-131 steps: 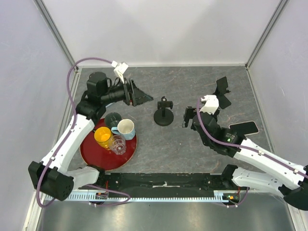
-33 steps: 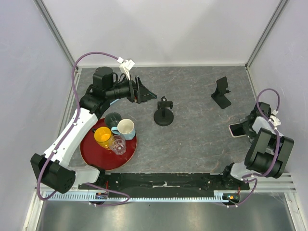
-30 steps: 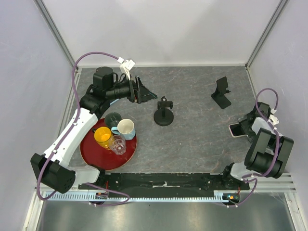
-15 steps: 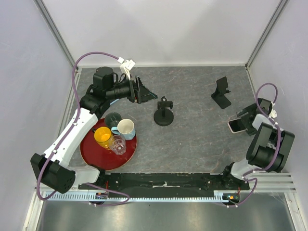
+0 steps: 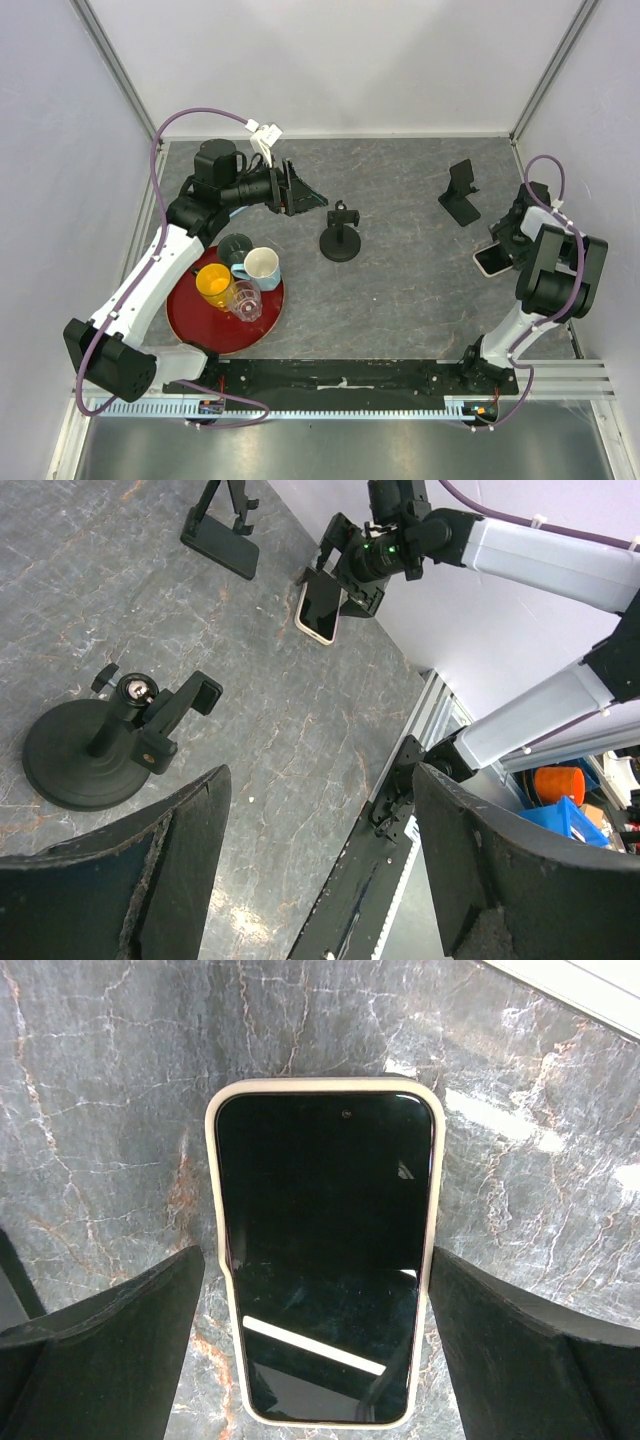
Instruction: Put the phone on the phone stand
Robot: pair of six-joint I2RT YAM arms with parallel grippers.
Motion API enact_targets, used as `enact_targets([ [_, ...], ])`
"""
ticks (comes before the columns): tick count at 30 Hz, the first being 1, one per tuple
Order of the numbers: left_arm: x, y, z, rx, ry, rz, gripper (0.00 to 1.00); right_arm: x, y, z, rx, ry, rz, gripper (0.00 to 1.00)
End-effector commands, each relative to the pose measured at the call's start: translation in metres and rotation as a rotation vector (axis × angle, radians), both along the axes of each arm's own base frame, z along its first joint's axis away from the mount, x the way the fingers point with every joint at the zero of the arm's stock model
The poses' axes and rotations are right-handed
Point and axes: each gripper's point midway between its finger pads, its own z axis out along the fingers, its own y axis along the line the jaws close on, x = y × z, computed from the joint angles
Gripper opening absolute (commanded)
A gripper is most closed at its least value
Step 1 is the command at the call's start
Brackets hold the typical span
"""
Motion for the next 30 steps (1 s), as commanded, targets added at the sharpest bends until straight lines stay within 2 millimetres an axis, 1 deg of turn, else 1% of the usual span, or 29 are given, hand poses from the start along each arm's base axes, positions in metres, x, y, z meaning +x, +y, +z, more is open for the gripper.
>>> enact_targets([
  [1, -0.005, -0.004, 0.007, -0.027, -0.01, -0.027, 0.79, -0.013, 0.013, -0.027, 0.046, 0.109, -0.017, 0.98],
  [4, -0.005, -0.004, 0.006, -0.027, -0.009, -0.028, 0.79, -0.014, 0.016, -0.027, 0.038, 0.114, -0.014, 0.98],
  [7, -0.005, -0.004, 0.007, -0.028, -0.013, -0.029, 0.79, -0.013, 0.018, -0.028, 0.037, 0.111, -0.004, 0.96],
  [13, -0.004, -0.004, 0.005, -0.023, -0.009, -0.025, 0.79, -0.013, 0.025, -0.034, 0.069, 0.107, -0.006, 0.84],
  [14, -0.004, -0.004, 0.005, -0.023, -0.009, -0.025, 0.79, -0.011, 0.025, -0.032, 0.068, 0.09, -0.009, 0.77],
  [16, -0.004, -0.004, 0.005, -0.022, -0.012, -0.024, 0.79, -0.013, 0.026, -0.032, 0.066, 0.088, -0.013, 0.7],
  [17, -0.004, -0.004, 0.005, -0.02, -0.009, -0.024, 0.79, -0.012, 0.025, -0.029, 0.059, 0.075, -0.015, 0.61],
  [18, -0.003, -0.004, 0.004, -0.02, -0.01, -0.022, 0.79, -0.012, 0.025, -0.028, 0.052, 0.072, -0.015, 0.59],
  [19, -0.003, -0.004, 0.004, -0.018, -0.008, -0.023, 0.79, -0.013, 0.025, -0.027, 0.05, 0.069, -0.014, 0.54],
  [20, -0.003, -0.004, 0.004, -0.019, -0.01, -0.023, 0.79, -0.01, 0.024, -0.022, 0.039, 0.047, -0.002, 0.42],
  [22, -0.003, -0.004, 0.004, -0.017, -0.01, -0.021, 0.79, -0.007, 0.031, -0.019, 0.061, 0.019, 0.041, 0.29],
  [23, -0.002, -0.004, 0.004, -0.017, -0.01, -0.02, 0.79, -0.002, 0.03, -0.01, 0.047, -0.016, 0.068, 0.19],
  [25, -0.002, -0.004, 0.003, -0.012, -0.01, -0.015, 0.79, -0.001, 0.038, -0.005, 0.059, -0.058, 0.11, 0.03],
  [26, -0.002, -0.003, 0.003, -0.011, -0.011, -0.013, 0.79, 0.008, 0.037, 0.01, 0.032, -0.125, 0.142, 0.0],
  [27, -0.002, -0.004, 0.002, -0.009, -0.007, -0.015, 0.79, 0.009, 0.04, 0.015, 0.027, -0.15, 0.164, 0.0],
  [28, -0.001, -0.004, 0.002, -0.008, -0.009, -0.014, 0.79, 0.005, 0.045, 0.015, 0.036, -0.164, 0.185, 0.0],
  [29, -0.001, -0.004, 0.0, -0.004, -0.005, -0.015, 0.79, 0.012, 0.046, 0.032, 0.009, -0.229, 0.211, 0.0],
  [30, -0.001, -0.004, 0.0, -0.003, -0.007, -0.013, 0.79, 0.009, 0.05, 0.033, -0.001, -0.237, 0.242, 0.0],
])
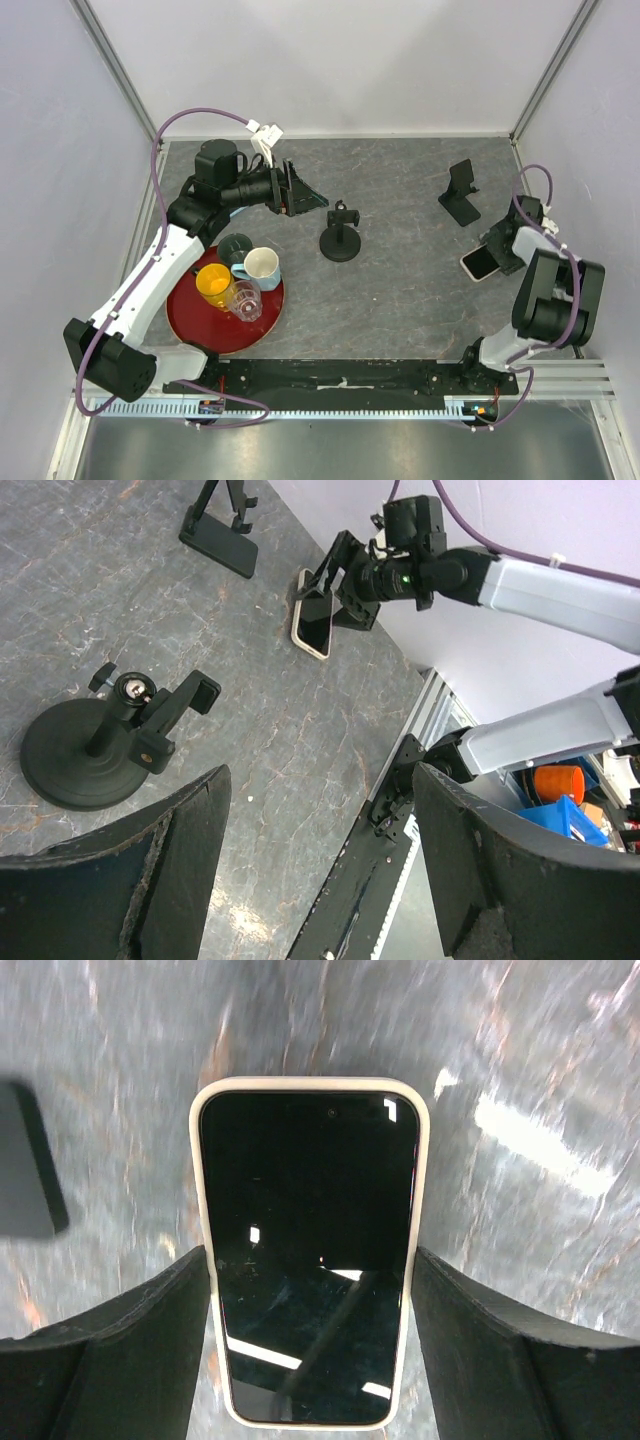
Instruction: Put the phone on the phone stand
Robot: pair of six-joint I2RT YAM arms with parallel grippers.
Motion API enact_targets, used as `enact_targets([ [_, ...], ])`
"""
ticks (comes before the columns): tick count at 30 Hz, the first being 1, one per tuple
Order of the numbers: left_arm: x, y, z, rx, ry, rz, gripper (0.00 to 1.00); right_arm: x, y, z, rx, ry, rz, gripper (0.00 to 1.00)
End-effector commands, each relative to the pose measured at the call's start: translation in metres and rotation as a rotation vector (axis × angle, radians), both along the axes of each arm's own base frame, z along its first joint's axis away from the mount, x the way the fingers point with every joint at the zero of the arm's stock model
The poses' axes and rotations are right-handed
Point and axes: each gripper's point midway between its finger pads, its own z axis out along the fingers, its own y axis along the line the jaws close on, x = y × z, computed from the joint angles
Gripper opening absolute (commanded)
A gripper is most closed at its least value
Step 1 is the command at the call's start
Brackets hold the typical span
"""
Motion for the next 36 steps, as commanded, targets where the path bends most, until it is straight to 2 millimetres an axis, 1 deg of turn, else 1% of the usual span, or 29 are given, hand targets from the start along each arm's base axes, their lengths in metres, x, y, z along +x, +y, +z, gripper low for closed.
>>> enact_targets([
  [1, 0.001, -0.004, 0.0, -0.003, -0.009, -0.009, 0.79, 0.016, 0.025, 0.035, 0.0, -0.181, 0.162, 0.0],
  [2, 0.001, -0.004, 0.0, -0.003, -0.006, -0.009, 0.79, 0.019, 0.029, 0.048, -0.017, -0.226, 0.19, 0.0],
  [3, 0.002, -0.004, -0.002, 0.002, -0.005, -0.009, 0.79, 0.016, 0.032, 0.049, -0.031, -0.226, 0.22, 0.0],
  [4, 0.002, -0.004, -0.002, 0.005, -0.007, -0.005, 0.79, 0.016, 0.034, 0.062, -0.056, -0.263, 0.24, 0.0],
  [6, 0.003, -0.004, -0.005, 0.012, -0.002, -0.004, 0.79, 0.014, 0.042, 0.069, -0.085, -0.294, 0.297, 0.0],
  [7, 0.003, -0.005, -0.007, 0.016, 0.001, -0.004, 0.79, 0.014, 0.046, 0.085, -0.109, -0.346, 0.317, 0.0],
  [9, 0.004, -0.005, -0.008, 0.02, 0.002, -0.003, 0.79, 0.014, 0.058, 0.098, -0.124, -0.401, 0.372, 0.0],
  [10, 0.005, -0.005, -0.01, 0.023, 0.004, -0.002, 0.79, 0.013, 0.062, 0.115, -0.149, -0.449, 0.391, 0.0],
  [12, 0.005, -0.006, -0.012, 0.028, 0.007, -0.001, 0.79, 0.015, 0.076, 0.13, -0.151, -0.503, 0.448, 0.0],
  [13, 0.006, -0.007, -0.013, 0.03, 0.008, -0.003, 0.79, 0.014, 0.081, 0.145, -0.161, -0.546, 0.467, 0.0],
  [15, 0.006, -0.01, -0.015, 0.035, 0.011, -0.015, 0.8, 0.015, 0.099, 0.161, -0.149, -0.596, 0.516, 0.0],
  [17, 0.002, -0.015, -0.018, 0.039, 0.018, -0.042, 0.8, 0.014, 0.126, 0.179, -0.108, -0.659, 0.584, 0.0],
  [19, -0.005, -0.022, -0.02, 0.046, 0.017, -0.08, 0.8, 0.015, 0.144, 0.202, -0.1, -0.713, 0.622, 0.0],
  [20, -0.007, -0.025, -0.02, 0.048, 0.012, -0.094, 0.8, 0.013, 0.166, 0.207, -0.062, -0.725, 0.667, 0.0],
  [21, -0.009, -0.027, -0.021, 0.055, 0.003, -0.106, 0.8, 0.015, 0.177, 0.224, -0.054, -0.759, 0.689, 0.0],
  [22, -0.014, -0.032, -0.021, 0.059, -0.005, -0.126, 0.8, 0.014, 0.187, 0.231, -0.041, -0.771, 0.701, 0.0],
  [23, -0.016, -0.034, -0.021, 0.062, -0.008, -0.135, 0.8, 0.012, 0.207, 0.239, -0.021, -0.794, 0.739, 0.0],
  [24, -0.02, -0.037, -0.02, 0.065, -0.024, -0.151, 0.8, 0.012, 0.22, 0.256, 0.007, -0.835, 0.742, 0.0],
  [25, -0.023, -0.039, -0.019, 0.066, -0.033, -0.158, 0.8, 0.013, 0.228, 0.261, 0.008, -0.846, 0.742, 0.0],
  [26, -0.025, -0.04, -0.02, 0.071, -0.037, -0.165, 0.8, 0.006, 0.253, 0.269, 0.035, -0.862, 0.796, 0.0],
  [27, -0.028, -0.043, -0.019, 0.076, -0.056, -0.17, 0.8, 0.005, 0.263, 0.285, 0.044, -0.896, 0.798, 0.0],
  [29, -0.03, -0.045, -0.021, 0.088, -0.066, -0.171, 0.8, -0.002, 0.29, 0.298, 0.056, -0.915, 0.828, 0.0],
  [30, -0.03, -0.046, -0.022, 0.101, -0.081, -0.164, 0.8, -0.005, 0.301, 0.314, 0.074, -0.949, 0.833, 0.0],
  [31, -0.03, -0.047, -0.023, 0.11, -0.086, -0.159, 0.8, -0.006, 0.31, 0.316, 0.085, -0.947, 0.842, 0.0],
  [32, -0.029, -0.047, -0.026, 0.122, -0.092, -0.154, 0.8, -0.013, 0.326, 0.321, 0.101, -0.96, 0.866, 0.0],
  [33, -0.03, -0.048, -0.028, 0.133, -0.091, -0.148, 0.8, -0.016, 0.335, 0.329, 0.113, -0.972, 0.877, 0.0],
  [34, -0.028, -0.05, -0.031, 0.14, -0.088, -0.147, 0.8, -0.017, 0.344, 0.327, 0.128, -0.968, 0.877, 0.0],
  [35, -0.028, -0.05, -0.031, 0.143, -0.089, -0.146, 0.8, -0.026, 0.359, 0.328, 0.151, -0.972, 0.909, 0.0],
  [36, -0.028, -0.051, -0.035, 0.153, -0.08, -0.143, 0.8, -0.027, 0.363, 0.329, 0.148, -0.978, 0.903, 0.0],
])
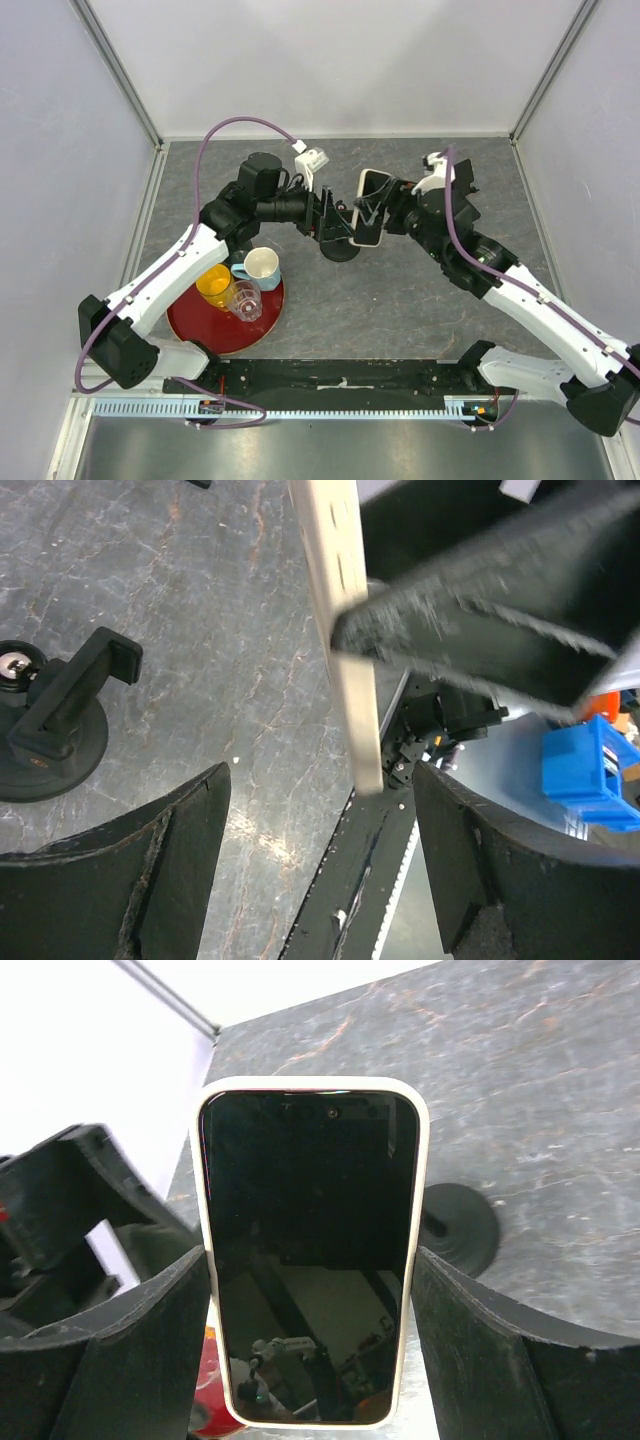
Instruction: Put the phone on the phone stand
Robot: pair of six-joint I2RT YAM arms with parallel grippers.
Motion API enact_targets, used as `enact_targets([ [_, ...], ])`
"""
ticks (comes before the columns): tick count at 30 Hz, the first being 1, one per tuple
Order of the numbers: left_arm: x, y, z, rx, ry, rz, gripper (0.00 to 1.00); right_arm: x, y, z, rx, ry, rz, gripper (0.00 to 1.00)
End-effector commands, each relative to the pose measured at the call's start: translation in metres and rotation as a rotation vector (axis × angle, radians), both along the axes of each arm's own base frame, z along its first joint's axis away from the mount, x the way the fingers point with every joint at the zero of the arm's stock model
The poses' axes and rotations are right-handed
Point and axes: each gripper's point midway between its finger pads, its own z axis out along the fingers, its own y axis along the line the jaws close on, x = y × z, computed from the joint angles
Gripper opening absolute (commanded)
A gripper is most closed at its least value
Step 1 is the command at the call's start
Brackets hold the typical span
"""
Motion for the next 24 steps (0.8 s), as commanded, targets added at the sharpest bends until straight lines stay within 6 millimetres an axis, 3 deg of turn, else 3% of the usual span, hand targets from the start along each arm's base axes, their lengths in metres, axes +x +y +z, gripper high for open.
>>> enact_targets([
  [1, 0.007, -0.001, 0.007, 0.027, -0.086, 0.017, 0.8, -0.001, 0.025, 0.043, 0.12, -0.087, -0.048, 0.0],
  [2, 0.008, -0.001, 0.008, 0.029, -0.092, 0.018, 0.81, -0.007, 0.033, 0.044, 0.122, -0.09, -0.028, 0.0],
  [6, 0.008, -0.001, 0.005, 0.036, -0.092, 0.025, 0.79, -0.008, 0.036, 0.048, 0.122, -0.106, -0.057, 0.0],
  [10, 0.01, -0.004, -0.001, 0.045, -0.07, 0.025, 0.65, -0.008, 0.037, 0.054, 0.17, -0.126, -0.08, 0.0],
  [17, 0.01, -0.005, -0.002, 0.035, -0.062, 0.024, 0.56, -0.009, 0.038, 0.042, 0.231, -0.12, -0.138, 0.0],
  [18, 0.008, -0.006, -0.001, 0.027, -0.057, 0.013, 0.51, -0.01, 0.038, 0.044, 0.244, -0.123, -0.14, 0.0],
  [19, 0.007, -0.007, -0.001, 0.023, -0.055, 0.007, 0.35, -0.01, 0.038, 0.045, 0.253, -0.128, -0.14, 0.0],
  [21, 0.007, -0.008, 0.0, 0.018, -0.053, 0.004, 0.16, -0.01, 0.04, 0.046, 0.247, -0.129, -0.13, 0.0],
  [22, 0.008, -0.008, 0.001, 0.02, -0.057, 0.009, 0.03, -0.011, 0.04, 0.049, 0.23, -0.144, -0.121, 0.04],
  [23, 0.009, -0.006, 0.001, 0.024, -0.063, 0.016, 0.02, -0.01, 0.039, 0.055, 0.212, -0.16, -0.119, 0.13],
  [24, 0.011, -0.005, 0.002, 0.03, -0.074, 0.035, 0.02, -0.009, 0.035, 0.056, 0.181, -0.171, -0.128, 0.47],
])
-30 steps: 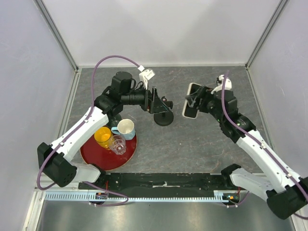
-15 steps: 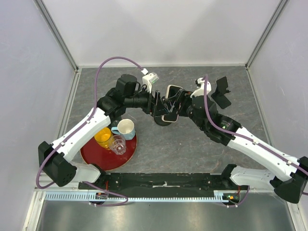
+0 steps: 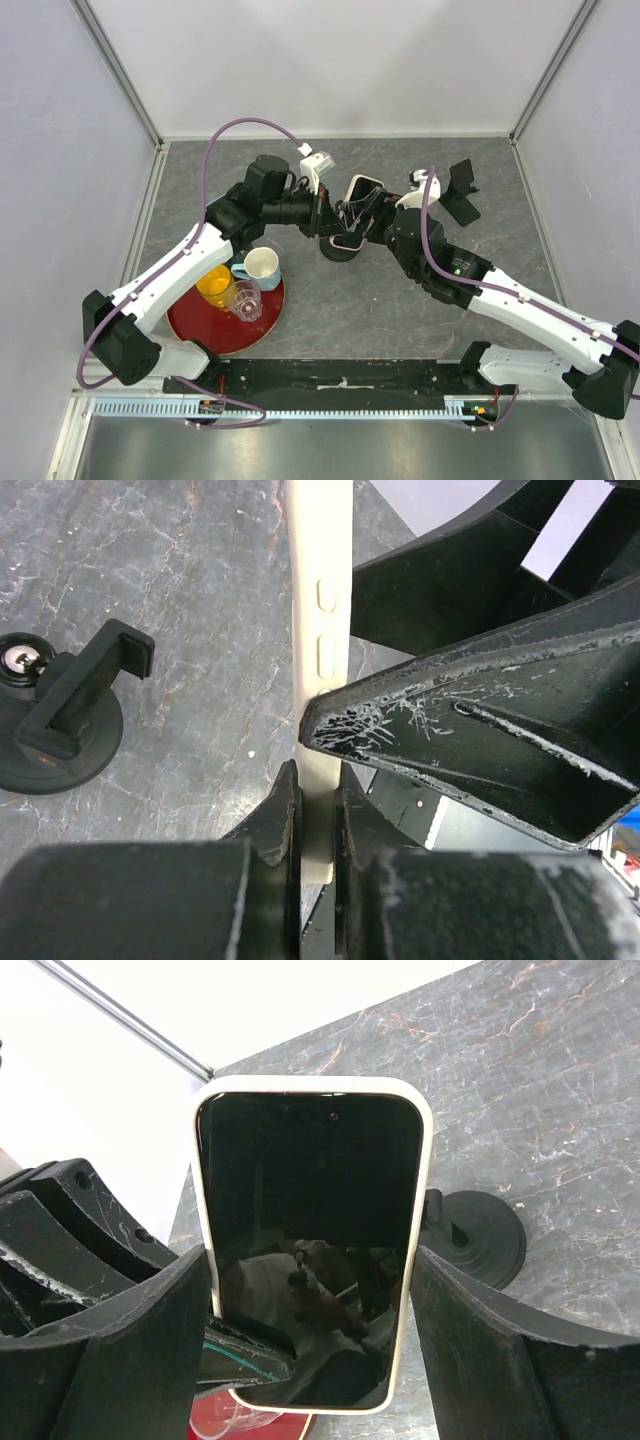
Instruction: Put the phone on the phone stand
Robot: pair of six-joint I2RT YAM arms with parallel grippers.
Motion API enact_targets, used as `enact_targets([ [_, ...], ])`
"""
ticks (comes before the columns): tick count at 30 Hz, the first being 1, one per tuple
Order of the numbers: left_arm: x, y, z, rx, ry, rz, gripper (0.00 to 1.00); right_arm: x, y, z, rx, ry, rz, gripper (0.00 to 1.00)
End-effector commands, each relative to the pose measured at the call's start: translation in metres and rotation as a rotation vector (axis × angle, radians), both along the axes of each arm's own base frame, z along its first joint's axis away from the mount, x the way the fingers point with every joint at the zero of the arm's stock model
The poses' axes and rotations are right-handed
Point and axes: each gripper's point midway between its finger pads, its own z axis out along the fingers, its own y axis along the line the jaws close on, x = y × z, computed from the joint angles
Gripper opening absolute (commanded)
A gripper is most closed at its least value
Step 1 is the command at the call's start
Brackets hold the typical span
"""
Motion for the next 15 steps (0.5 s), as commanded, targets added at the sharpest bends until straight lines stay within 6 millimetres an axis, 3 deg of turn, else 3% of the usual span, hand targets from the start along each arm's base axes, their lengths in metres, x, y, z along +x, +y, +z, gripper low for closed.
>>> enact_targets([
  [1, 0.01, 0.0, 0.017, -0.025, -0.071, 0.025, 0.02, 0.004, -0.011, 0.056, 0.025, -0.144, -0.034, 0.7],
  [2, 0.009, 0.001, 0.022, -0.033, -0.088, 0.027, 0.02, 0.004, -0.016, 0.06, -0.009, -0.147, -0.047, 0.89],
  [3, 0.009, 0.001, 0.024, -0.04, -0.1, 0.024, 0.02, 0.004, -0.026, 0.058, -0.058, -0.143, -0.075, 0.98],
  [5, 0.006, 0.003, 0.026, -0.049, -0.109, 0.022, 0.02, -0.003, -0.044, 0.05, -0.214, -0.14, -0.068, 0.98],
  [9, -0.002, 0.0, 0.031, -0.074, -0.114, -0.027, 0.02, -0.028, -0.077, 0.066, -0.337, -0.231, -0.006, 0.98],
  [15, -0.035, -0.01, 0.048, -0.174, -0.116, -0.236, 0.02, -0.06, -0.08, 0.068, -0.489, -0.227, 0.245, 0.98],
])
